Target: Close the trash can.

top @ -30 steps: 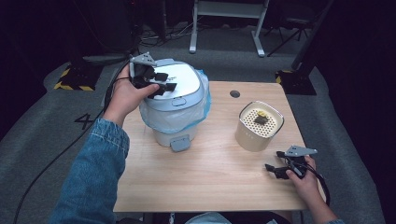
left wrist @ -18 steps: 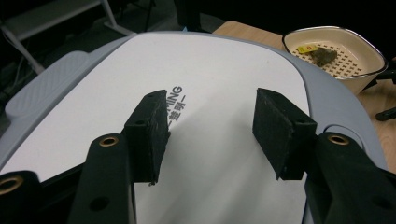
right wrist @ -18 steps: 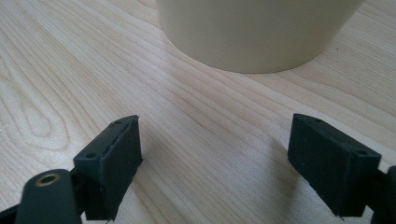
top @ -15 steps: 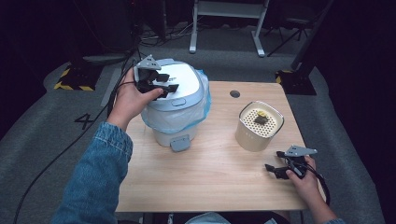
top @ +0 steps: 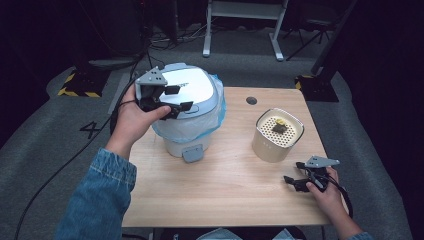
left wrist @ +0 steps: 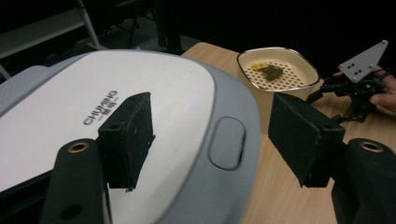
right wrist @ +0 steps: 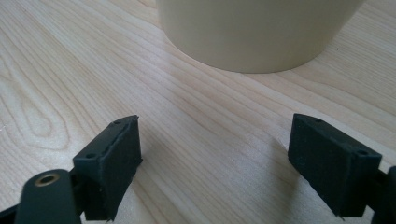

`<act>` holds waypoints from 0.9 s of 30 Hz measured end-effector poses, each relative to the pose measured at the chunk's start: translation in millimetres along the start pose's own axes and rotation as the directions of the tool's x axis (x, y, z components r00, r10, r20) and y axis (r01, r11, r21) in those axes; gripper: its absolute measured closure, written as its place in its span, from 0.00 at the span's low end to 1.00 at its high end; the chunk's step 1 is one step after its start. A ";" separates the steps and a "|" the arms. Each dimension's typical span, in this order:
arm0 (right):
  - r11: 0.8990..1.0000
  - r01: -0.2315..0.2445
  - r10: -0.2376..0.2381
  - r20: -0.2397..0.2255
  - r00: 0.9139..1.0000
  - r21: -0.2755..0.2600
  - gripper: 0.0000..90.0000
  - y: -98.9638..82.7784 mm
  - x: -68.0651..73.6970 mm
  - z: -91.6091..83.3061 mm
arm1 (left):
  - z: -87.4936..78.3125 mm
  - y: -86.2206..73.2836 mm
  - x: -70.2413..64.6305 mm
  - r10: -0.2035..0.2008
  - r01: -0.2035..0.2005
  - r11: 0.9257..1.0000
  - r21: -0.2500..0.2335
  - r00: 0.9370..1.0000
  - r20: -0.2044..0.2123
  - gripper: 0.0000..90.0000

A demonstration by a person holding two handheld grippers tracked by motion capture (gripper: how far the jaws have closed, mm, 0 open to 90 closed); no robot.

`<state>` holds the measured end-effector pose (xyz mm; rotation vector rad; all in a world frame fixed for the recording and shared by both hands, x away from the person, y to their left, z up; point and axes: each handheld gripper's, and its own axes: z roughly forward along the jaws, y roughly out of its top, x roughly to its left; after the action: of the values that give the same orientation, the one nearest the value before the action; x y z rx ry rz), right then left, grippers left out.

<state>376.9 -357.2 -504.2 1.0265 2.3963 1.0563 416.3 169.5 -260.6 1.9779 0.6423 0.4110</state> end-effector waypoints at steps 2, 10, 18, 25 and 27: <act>1.000 0.000 0.000 0.000 1.000 0.000 0.19 0.0 0.0 0.0 | -5.2 -3.1 -10.0 0.010 -0.010 1.000 0.006 1.000 0.000 0.35; 1.000 0.000 0.000 0.000 1.000 0.000 0.19 0.0 0.0 -0.1 | -26.1 -21.4 -42.2 0.011 -0.010 1.000 0.017 0.999 -0.049 0.34; 1.000 -0.002 0.002 0.006 1.000 0.002 0.19 0.3 0.6 0.1 | -35.8 -50.4 -53.6 -0.019 0.022 0.998 0.056 0.998 -0.063 0.35; 1.000 -0.004 0.004 0.006 1.000 0.001 0.19 0.3 0.9 0.2 | -38.6 -81.3 -54.4 -0.050 0.057 0.995 0.086 0.995 -0.087 0.34; 1.000 -0.003 0.003 0.006 1.000 0.002 0.19 0.3 0.8 0.2 | -38.4 -91.3 -54.9 -0.048 0.058 0.994 0.089 0.993 -0.104 0.34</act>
<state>376.6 -356.3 -504.1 1.0334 2.3916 1.0511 327.6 198.9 -324.4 2.0319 0.7892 0.4590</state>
